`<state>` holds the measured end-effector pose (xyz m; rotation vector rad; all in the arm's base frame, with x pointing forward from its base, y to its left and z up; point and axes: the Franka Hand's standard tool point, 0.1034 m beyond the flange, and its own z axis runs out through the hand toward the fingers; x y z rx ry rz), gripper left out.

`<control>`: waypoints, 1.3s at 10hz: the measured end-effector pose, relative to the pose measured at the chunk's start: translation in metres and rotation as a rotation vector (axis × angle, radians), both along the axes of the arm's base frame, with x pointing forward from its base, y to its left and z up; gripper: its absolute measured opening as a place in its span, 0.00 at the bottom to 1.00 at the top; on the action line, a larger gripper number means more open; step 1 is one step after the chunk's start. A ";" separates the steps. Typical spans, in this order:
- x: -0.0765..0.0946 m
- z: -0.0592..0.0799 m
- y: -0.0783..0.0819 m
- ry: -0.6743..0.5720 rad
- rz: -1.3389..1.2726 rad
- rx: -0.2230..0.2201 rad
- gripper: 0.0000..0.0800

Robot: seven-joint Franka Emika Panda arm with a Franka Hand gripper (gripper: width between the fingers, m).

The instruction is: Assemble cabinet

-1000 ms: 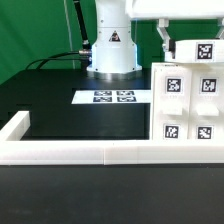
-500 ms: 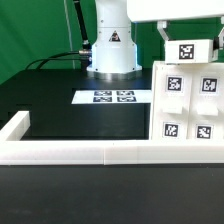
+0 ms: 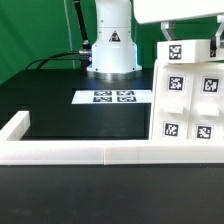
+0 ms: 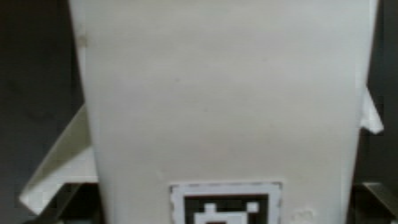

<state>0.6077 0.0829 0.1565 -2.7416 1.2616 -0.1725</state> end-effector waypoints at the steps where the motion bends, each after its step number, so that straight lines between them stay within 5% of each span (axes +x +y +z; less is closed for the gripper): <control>1: -0.001 -0.001 -0.002 0.007 -0.083 0.015 0.70; 13: -0.003 -0.003 -0.003 0.110 -0.965 0.235 0.70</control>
Offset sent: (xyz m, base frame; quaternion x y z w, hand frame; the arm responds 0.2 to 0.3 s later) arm -0.0072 -0.0095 -0.0052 -0.0134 -0.0119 0.2411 0.9703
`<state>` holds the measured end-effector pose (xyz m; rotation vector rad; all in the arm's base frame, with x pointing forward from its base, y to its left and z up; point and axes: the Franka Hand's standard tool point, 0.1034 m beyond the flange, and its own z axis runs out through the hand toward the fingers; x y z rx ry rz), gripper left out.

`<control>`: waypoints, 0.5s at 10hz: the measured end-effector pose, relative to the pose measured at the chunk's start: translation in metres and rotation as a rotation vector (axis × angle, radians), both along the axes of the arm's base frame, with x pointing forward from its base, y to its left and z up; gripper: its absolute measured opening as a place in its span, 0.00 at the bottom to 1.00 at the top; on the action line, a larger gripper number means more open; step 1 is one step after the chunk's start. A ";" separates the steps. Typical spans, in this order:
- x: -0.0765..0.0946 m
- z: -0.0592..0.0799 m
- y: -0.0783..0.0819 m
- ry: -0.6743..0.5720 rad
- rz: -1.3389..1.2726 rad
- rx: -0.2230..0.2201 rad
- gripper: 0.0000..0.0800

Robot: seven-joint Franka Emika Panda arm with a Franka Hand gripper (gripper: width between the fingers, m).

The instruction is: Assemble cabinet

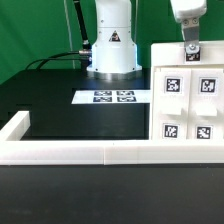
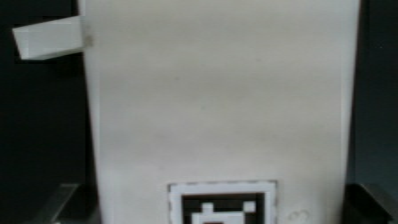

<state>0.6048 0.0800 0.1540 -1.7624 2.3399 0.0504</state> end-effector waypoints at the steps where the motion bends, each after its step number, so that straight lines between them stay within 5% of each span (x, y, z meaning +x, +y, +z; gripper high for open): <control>1: 0.000 0.000 0.001 0.009 -0.029 0.005 0.70; 3: 0.000 0.000 0.003 0.010 -0.059 0.012 0.70; 5: 0.000 0.000 0.005 0.006 -0.034 0.011 0.94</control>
Offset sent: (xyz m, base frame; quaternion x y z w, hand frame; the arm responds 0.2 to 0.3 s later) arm 0.0000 0.0000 0.0000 0.0000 0.0000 0.0000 1.0000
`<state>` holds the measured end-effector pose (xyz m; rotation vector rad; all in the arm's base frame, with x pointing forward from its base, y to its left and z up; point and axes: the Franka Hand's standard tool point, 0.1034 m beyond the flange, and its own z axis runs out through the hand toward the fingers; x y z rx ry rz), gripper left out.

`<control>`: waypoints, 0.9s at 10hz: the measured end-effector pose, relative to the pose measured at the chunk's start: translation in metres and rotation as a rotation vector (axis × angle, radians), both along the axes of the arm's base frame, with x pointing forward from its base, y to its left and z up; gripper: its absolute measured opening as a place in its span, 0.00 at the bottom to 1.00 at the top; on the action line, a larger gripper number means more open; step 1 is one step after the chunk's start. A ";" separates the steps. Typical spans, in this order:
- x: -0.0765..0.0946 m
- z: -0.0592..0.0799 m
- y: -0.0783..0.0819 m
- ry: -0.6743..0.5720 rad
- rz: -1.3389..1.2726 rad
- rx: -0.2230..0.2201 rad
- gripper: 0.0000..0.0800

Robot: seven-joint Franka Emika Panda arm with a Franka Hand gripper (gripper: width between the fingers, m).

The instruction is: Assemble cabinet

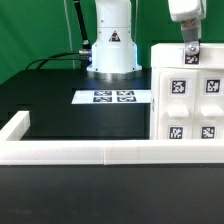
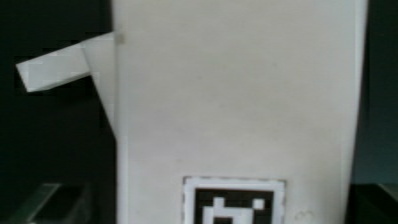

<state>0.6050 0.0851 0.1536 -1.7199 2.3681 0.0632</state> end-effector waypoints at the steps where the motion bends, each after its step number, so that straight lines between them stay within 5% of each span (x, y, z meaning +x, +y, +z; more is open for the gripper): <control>1: 0.000 0.003 0.001 -0.006 0.032 -0.002 0.94; 5: 0.007 0.024 0.005 -0.049 0.053 0.041 1.00; 9: 0.008 0.024 0.007 -0.071 0.156 0.029 1.00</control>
Offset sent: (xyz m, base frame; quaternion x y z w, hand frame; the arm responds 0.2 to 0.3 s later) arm 0.0052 0.0087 0.0228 0.0029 -0.0570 0.0177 0.9982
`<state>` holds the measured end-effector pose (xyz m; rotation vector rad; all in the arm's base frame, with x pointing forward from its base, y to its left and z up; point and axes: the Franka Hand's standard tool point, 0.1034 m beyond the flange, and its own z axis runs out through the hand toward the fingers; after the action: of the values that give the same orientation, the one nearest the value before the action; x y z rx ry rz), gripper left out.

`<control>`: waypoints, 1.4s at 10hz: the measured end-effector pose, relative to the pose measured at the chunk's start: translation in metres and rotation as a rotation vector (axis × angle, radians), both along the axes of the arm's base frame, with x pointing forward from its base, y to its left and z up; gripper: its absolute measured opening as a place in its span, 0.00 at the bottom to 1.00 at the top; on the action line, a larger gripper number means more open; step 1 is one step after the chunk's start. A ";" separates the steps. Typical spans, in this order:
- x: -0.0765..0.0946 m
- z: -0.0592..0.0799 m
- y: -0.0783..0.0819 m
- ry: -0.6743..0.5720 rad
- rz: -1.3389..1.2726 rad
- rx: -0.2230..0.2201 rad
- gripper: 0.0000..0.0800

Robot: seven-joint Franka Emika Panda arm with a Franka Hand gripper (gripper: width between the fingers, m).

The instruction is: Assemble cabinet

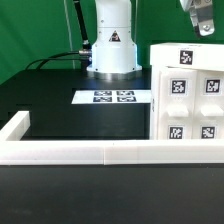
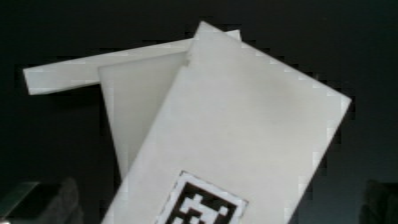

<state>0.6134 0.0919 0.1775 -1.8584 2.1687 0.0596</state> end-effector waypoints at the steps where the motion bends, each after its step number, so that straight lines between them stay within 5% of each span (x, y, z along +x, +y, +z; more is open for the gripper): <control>1: 0.000 0.000 0.002 -0.025 0.156 -0.041 1.00; 5: 0.001 0.002 0.017 -0.109 0.733 -0.149 1.00; 12: 0.002 0.004 0.020 -0.189 1.238 -0.222 1.00; 14: 0.002 0.003 0.021 -0.241 1.554 -0.280 1.00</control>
Offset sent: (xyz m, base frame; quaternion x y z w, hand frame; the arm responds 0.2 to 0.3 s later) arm 0.0076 0.0177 0.0029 -0.0227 -0.0037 -0.3472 0.9375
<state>0.6151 0.1127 0.1808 -2.9615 0.1867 -0.1507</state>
